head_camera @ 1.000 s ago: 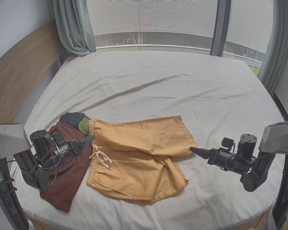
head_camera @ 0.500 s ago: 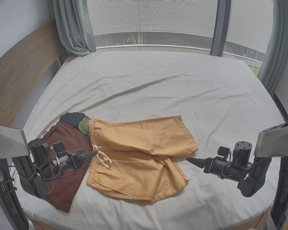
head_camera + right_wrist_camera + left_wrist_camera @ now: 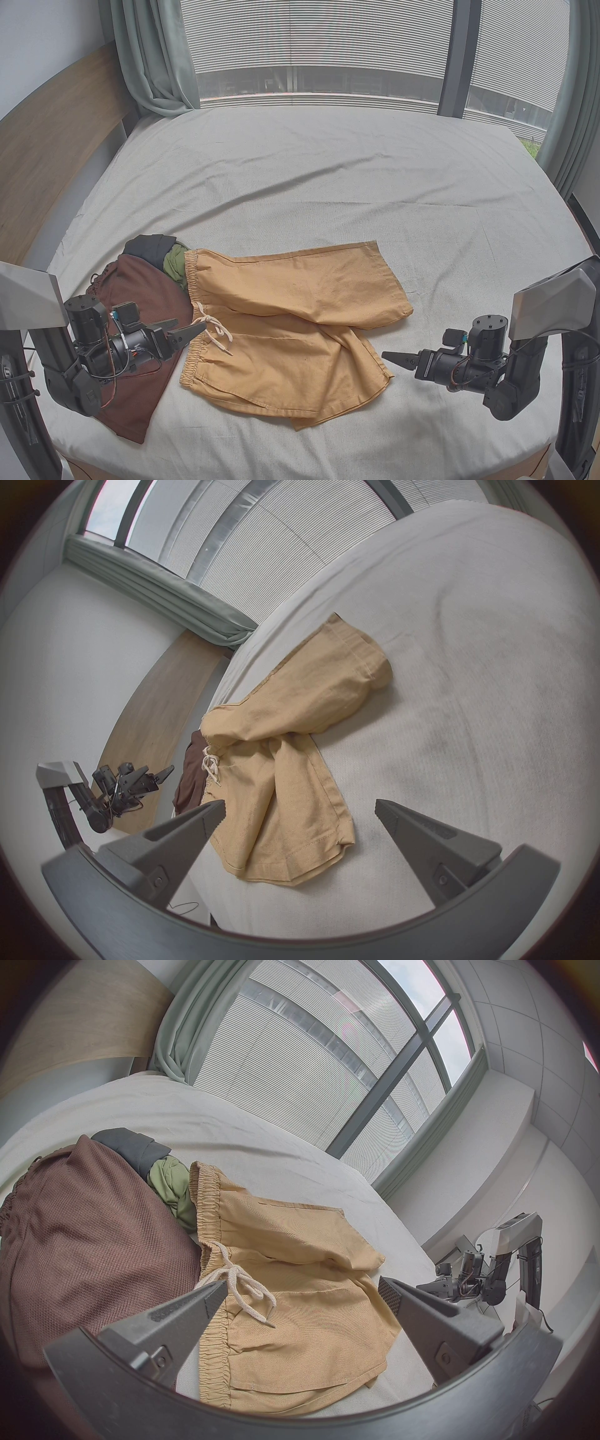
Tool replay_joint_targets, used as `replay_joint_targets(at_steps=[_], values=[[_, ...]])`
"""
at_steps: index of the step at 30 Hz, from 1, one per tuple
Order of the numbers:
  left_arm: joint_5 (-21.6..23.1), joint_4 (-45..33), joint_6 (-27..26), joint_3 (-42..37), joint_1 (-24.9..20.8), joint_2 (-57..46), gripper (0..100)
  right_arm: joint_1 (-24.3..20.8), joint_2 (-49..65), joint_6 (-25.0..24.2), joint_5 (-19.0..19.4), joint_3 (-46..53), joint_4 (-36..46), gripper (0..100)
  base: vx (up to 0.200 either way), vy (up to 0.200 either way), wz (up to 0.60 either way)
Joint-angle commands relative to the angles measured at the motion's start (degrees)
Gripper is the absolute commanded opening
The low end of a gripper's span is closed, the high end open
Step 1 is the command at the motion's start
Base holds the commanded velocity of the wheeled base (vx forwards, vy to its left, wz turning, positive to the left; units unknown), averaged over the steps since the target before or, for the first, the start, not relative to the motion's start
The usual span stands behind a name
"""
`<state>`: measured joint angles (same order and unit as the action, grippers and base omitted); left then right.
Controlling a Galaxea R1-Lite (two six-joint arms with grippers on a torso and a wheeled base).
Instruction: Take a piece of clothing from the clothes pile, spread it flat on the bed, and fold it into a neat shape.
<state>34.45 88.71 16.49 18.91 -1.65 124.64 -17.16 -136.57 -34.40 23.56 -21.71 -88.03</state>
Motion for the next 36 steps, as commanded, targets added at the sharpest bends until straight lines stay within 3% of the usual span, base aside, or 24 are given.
replay_joint_targets(at_steps=[1,16,23,31,36], values=[[0.09,0.06,0.03,0.08,-0.02,0.17,100,-0.94,-2.91,-2.42,-0.10,-0.35,-0.04,100,0.000,0.000,0.00],[0.09,0.06,0.03,0.34,-0.02,0.34,100,-3.14,-6.69,-2.51,-1.15,-1.05,-0.04,100,0.000,0.000,0.00],[0.09,0.06,0.03,0.43,-0.11,0.34,100,-4.98,-7.04,-2.69,-4.23,-2.28,-0.04,100,0.000,0.000,0.00],[0.09,0.06,0.12,0.52,-0.11,0.34,100,-7.27,-6.34,-9.54,-4.23,-4.92,-0.13,100,0.000,0.000,0.00],[0.00,0.06,0.12,0.60,-0.11,0.34,100,-7.09,-4.49,-10.86,-4.23,-5.01,-0.13,100,0.000,0.000,0.00]])
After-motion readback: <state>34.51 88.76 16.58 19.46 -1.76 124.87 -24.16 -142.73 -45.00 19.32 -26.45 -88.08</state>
